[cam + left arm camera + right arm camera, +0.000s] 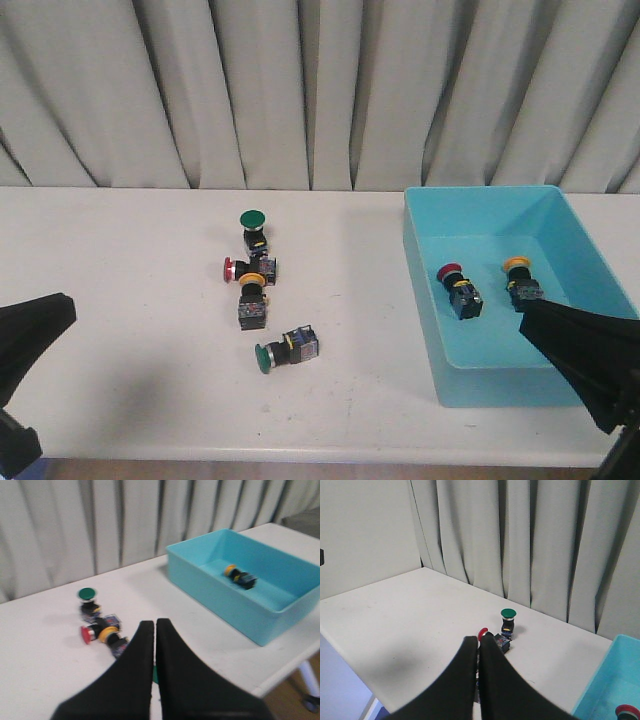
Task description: Pick red and yellow buttons and place in box
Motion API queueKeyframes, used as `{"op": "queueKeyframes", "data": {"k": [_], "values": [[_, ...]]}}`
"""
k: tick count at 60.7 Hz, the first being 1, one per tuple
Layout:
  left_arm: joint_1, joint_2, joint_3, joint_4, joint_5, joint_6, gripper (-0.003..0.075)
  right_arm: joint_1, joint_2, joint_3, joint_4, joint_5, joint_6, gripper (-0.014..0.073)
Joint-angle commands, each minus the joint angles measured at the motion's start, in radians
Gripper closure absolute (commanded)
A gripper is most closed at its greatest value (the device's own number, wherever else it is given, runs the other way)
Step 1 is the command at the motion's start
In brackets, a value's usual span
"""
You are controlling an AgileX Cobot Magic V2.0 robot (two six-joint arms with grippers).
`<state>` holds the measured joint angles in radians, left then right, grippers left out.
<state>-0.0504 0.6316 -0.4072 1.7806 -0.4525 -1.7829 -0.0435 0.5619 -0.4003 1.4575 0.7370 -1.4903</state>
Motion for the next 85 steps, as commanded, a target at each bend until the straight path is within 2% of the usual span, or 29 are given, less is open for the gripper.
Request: {"op": "queueKeyframes", "data": {"k": [1,21,36,49,64,72,80,85], "values": [[0.001,-0.050,0.025,0.004,0.089,0.048,0.0727,-0.005,0.002,-0.025,0.051,0.007,-0.001,0.0596],[0.001,-0.325,0.339,-0.071,0.267,0.045,0.0727,-0.005,0.002,-0.025,0.051,0.007,-0.001,0.0596],[0.022,-0.550,0.459,-0.087,0.369,0.034,0.0727,-0.005,0.002,-0.025,0.051,0.008,-0.001,0.0596],[0.056,-0.666,0.457,-0.086,0.371,0.013,0.0727,-0.005,0.002,-0.025,0.051,0.007,-0.005,0.0596],[0.056,-0.642,0.456,-0.154,0.407,-0.165,0.0727,-0.005,0.002,-0.025,0.051,0.007,-0.005,0.0596],[0.056,-0.642,0.454,-0.260,0.435,-0.314,0.0727,-0.005,0.002,-0.025,0.051,0.007,-0.005,0.0596],[0.056,-0.642,0.454,-0.463,0.439,-0.312,0.0727,-0.005,0.002,-0.025,0.051,0.007,-0.005,0.0596],[0.056,-0.642,0.454,-0.474,0.435,-0.284,0.0727,-0.005,0.002,-0.025,0.051,0.007,-0.005,0.0596]]}}
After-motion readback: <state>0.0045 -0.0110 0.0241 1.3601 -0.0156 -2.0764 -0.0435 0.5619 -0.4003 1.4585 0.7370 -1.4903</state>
